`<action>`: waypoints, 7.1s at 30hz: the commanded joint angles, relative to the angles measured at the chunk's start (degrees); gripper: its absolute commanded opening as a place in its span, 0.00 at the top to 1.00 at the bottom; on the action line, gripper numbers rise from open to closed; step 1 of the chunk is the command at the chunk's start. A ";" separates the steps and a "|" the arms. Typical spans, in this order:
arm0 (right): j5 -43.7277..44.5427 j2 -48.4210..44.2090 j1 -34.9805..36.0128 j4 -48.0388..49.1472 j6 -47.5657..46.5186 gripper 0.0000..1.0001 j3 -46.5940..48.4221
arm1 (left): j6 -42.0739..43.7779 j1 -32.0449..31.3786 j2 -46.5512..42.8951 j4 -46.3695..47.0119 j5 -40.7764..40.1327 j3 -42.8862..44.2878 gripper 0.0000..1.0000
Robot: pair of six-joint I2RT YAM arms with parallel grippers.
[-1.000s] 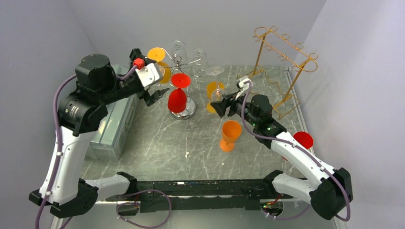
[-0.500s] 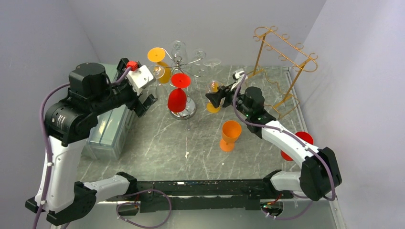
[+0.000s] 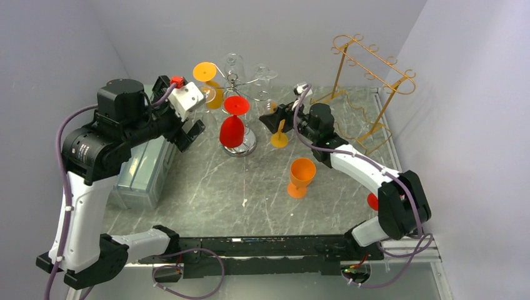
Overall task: Place the wine glass upside down on the wine glass rack
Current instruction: Turn the wine glass upside down at the wine rack, then adjust the wine rack at the center of the board.
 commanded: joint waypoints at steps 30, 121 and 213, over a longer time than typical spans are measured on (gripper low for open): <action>-6.57 3.51 4.95 12.03 -4.38 1.00 2.62 | 0.50 -0.10 -1.13 5.40 -8.12 -3.18 0.00; 24.78 -16.32 -2.54 -49.63 5.88 0.00 22.76 | 0.06 -0.02 1.34 5.69 -13.80 -3.96 0.01; -3.05 24.47 -32.78 -51.10 6.95 0.47 71.34 | 1.65 -0.01 1.99 8.81 -15.34 -7.32 0.01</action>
